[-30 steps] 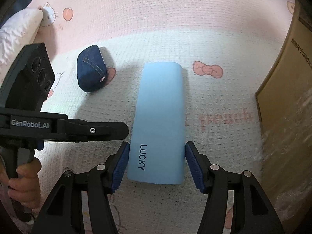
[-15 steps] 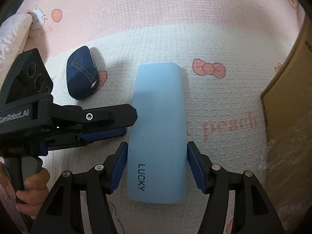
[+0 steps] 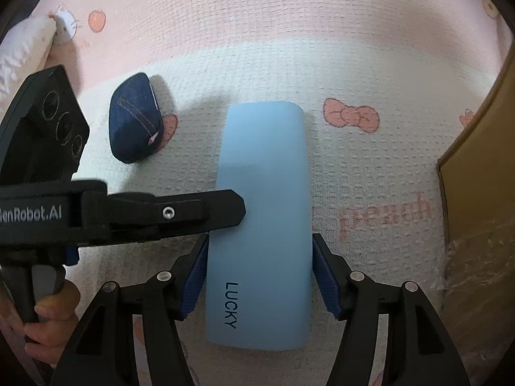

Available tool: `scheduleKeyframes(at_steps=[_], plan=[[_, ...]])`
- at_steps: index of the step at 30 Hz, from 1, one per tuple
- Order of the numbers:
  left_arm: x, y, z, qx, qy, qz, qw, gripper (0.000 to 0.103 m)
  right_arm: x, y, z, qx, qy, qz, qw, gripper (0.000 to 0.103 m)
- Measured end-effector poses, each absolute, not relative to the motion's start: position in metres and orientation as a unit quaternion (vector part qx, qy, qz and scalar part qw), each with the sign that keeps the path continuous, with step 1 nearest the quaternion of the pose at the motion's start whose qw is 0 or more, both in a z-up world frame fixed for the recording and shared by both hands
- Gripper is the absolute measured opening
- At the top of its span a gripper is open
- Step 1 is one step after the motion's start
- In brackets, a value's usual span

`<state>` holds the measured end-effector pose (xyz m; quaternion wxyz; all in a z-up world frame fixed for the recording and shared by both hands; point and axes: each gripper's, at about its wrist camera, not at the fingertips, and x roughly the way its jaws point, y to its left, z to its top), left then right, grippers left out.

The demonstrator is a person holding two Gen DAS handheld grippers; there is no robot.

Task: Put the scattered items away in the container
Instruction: 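Close the right gripper on the light-blue LUCKY case, then lift the LUCKY case with the right gripper and carry it over the box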

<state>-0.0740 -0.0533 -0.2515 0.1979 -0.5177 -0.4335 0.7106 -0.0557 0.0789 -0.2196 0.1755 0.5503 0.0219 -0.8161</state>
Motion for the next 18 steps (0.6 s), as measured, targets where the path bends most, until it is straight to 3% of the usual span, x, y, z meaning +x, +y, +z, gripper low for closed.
scheduleKeyframes(at_steps=[18], plan=[[-0.062,-0.039,-0.122,-0.415,-0.365,0.799,0.234,0.035,-0.042,0.091,-0.109,0.469,0.001,-0.864,0.182,0.059]])
